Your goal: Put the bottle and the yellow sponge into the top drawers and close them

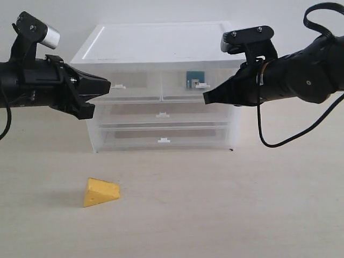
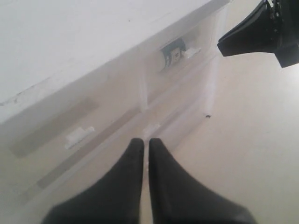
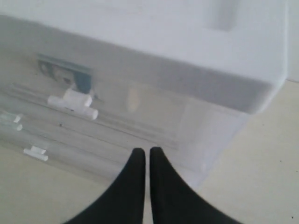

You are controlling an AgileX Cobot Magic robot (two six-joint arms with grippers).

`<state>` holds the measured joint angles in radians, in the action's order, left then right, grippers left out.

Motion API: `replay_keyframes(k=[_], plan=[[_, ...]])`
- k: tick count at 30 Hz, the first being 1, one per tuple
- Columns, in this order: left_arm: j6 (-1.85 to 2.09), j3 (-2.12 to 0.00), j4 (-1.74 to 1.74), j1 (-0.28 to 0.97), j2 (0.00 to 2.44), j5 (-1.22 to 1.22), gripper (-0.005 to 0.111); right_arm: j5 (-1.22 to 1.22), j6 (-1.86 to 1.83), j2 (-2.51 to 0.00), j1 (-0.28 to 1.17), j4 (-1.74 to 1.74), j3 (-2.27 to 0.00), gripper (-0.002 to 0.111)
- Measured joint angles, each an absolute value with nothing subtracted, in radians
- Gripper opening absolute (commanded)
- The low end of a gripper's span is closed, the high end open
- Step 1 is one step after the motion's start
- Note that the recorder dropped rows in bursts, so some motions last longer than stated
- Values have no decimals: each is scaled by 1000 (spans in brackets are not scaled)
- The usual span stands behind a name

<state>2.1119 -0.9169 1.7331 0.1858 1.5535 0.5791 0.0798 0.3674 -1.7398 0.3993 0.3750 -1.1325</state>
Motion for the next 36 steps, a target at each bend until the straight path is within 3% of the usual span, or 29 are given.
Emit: replay_keyframes(k=[13, 36], plan=[[2123, -915, 1735, 186, 1553, 667, 4, 62, 300, -1683, 479, 354, -1132, 0], [2127, -957, 1737, 186, 1618, 596, 4, 57, 249, -1685, 406, 353, -1132, 0]])
